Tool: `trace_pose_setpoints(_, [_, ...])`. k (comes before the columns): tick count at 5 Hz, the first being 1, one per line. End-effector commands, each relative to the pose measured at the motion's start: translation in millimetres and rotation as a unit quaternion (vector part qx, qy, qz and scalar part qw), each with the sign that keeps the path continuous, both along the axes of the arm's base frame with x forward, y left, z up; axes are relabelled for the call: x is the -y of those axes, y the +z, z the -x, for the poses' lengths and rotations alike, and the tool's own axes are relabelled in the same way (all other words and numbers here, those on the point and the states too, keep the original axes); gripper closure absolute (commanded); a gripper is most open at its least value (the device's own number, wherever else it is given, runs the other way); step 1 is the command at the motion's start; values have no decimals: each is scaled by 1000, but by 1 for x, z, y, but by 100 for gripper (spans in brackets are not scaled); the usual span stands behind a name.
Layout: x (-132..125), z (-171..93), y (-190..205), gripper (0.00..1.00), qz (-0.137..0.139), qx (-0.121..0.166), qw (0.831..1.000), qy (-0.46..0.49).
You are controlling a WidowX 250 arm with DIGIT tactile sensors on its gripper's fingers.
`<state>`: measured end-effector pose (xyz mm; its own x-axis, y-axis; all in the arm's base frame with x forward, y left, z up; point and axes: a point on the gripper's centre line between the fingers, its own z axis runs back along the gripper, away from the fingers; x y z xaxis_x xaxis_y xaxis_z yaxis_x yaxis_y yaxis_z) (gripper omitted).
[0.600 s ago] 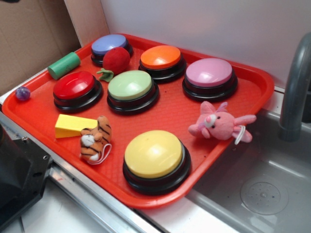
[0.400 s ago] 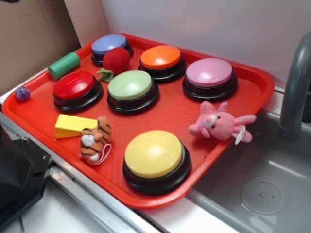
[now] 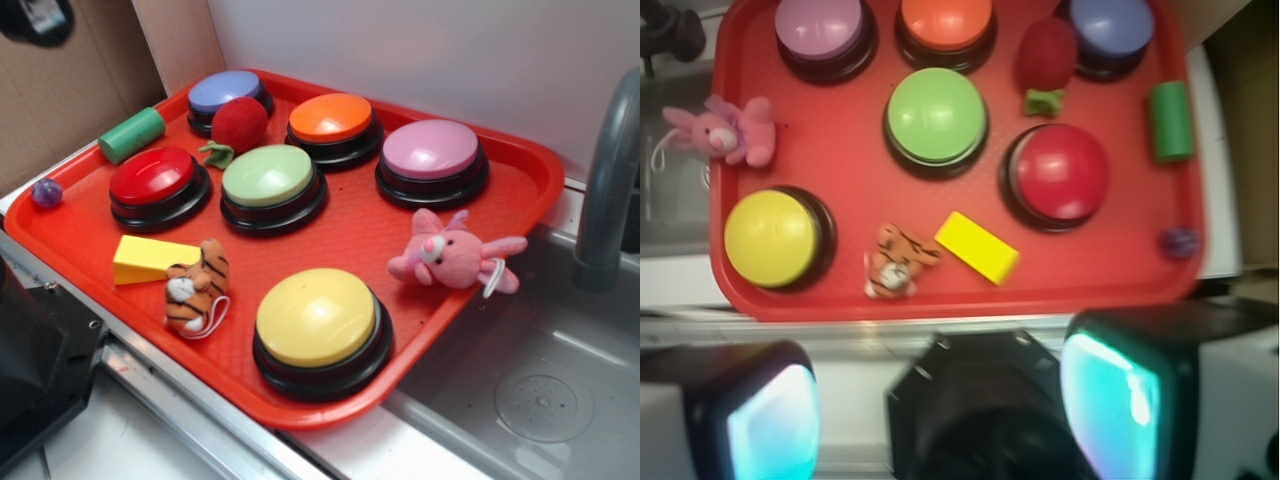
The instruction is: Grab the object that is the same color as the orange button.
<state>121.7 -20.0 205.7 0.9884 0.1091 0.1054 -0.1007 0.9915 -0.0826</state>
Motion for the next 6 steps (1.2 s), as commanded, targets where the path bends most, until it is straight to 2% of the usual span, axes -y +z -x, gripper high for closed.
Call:
trace_pose_setpoints(1, [8, -27, -49, 0, 23, 3, 994, 110])
trace_pose_setpoints(2, [9, -40, -71, 0, 37, 19, 988, 147])
trace_pose_setpoints(3, [12, -51, -97, 0, 69, 8, 979, 192])
trace_pose_setpoints(4, [21, -58, -128, 0, 94, -20, 976, 197])
trace_pose_setpoints(6, [40, -55, -161, 0, 108, -53, 972, 203])
